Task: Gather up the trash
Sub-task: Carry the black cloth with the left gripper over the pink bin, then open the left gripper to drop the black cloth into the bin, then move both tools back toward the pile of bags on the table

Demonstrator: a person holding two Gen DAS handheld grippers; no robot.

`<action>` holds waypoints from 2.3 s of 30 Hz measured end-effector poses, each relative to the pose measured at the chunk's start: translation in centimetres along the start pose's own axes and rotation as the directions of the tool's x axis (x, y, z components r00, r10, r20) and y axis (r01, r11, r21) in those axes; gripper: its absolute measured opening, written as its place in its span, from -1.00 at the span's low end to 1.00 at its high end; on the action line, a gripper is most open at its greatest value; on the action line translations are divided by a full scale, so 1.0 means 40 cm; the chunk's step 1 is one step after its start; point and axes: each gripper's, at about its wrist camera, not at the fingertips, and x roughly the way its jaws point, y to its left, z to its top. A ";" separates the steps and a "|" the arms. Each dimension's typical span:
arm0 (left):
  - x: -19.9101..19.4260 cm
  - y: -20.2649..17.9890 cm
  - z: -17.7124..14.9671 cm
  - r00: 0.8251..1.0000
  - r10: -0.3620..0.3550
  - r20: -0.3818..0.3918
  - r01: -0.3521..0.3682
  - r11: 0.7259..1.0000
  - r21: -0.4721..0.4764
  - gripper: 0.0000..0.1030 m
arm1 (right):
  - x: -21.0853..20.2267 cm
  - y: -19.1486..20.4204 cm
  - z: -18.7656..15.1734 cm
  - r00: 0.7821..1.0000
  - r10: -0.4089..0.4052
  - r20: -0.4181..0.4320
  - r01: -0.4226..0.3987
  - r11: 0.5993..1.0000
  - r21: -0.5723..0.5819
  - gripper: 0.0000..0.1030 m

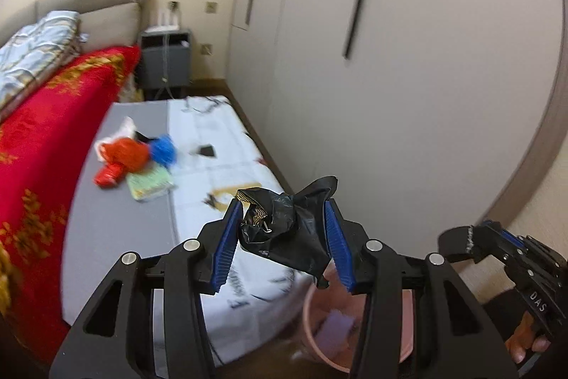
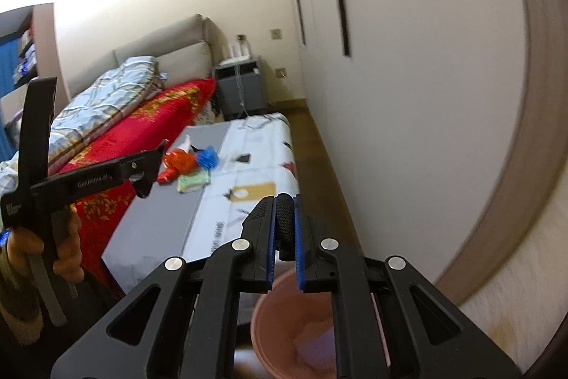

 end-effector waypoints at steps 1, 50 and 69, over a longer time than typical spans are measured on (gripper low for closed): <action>0.012 -0.014 -0.014 1.000 -0.010 -0.009 0.010 1.000 0.010 -0.10 | 0.002 -0.007 -0.011 1.000 -0.011 -0.005 0.011 1.000 0.007 -0.82; 0.212 -0.272 -0.121 0.966 -0.182 -0.184 0.212 0.965 0.157 0.45 | 0.111 -0.189 -0.106 0.915 -0.370 -0.160 0.390 0.913 0.121 0.24; 0.202 -0.150 -0.062 0.984 0.031 -0.173 -0.018 0.997 0.075 0.73 | 0.066 -0.143 -0.060 0.959 -0.279 -0.057 0.284 0.951 0.121 0.68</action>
